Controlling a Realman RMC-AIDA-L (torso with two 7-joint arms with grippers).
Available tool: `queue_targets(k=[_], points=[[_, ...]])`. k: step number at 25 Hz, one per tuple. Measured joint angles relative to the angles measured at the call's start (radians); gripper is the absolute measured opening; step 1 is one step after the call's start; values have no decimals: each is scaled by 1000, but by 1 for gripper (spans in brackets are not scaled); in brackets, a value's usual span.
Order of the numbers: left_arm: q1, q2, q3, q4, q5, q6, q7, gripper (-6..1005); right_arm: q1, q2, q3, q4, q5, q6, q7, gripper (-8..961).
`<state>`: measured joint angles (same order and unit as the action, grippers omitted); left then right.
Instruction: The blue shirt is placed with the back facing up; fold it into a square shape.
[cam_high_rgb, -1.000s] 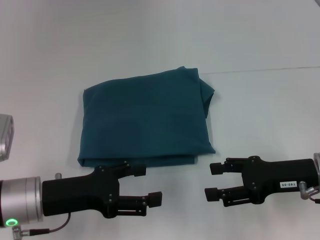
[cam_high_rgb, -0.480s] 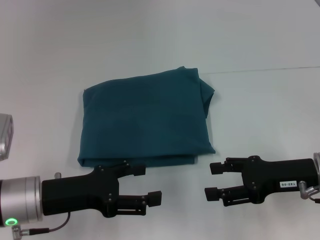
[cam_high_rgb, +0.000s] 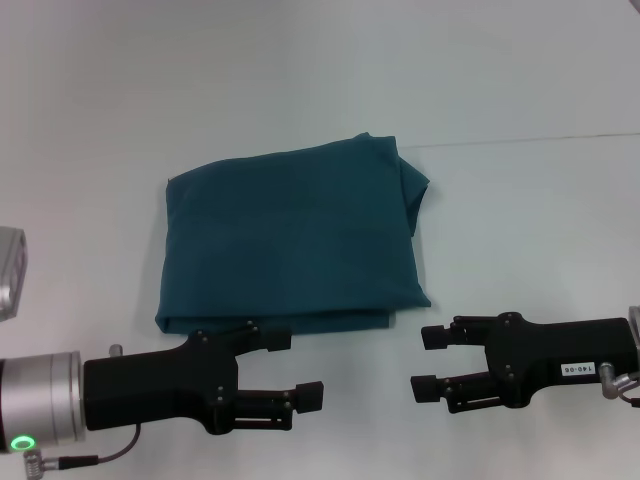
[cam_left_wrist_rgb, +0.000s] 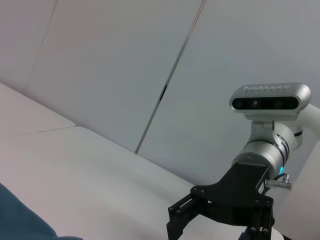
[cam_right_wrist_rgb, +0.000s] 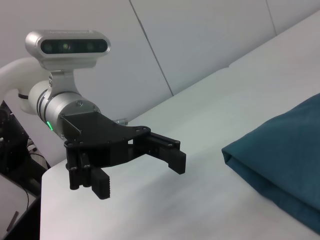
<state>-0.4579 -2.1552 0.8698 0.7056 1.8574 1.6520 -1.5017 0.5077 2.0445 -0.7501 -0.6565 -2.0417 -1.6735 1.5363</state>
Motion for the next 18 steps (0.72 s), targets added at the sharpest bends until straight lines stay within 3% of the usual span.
queue_targets(k=[18], points=[[-1, 0, 0, 0, 0, 0, 0, 969, 3, 0, 0, 0, 0, 0, 8, 898]])
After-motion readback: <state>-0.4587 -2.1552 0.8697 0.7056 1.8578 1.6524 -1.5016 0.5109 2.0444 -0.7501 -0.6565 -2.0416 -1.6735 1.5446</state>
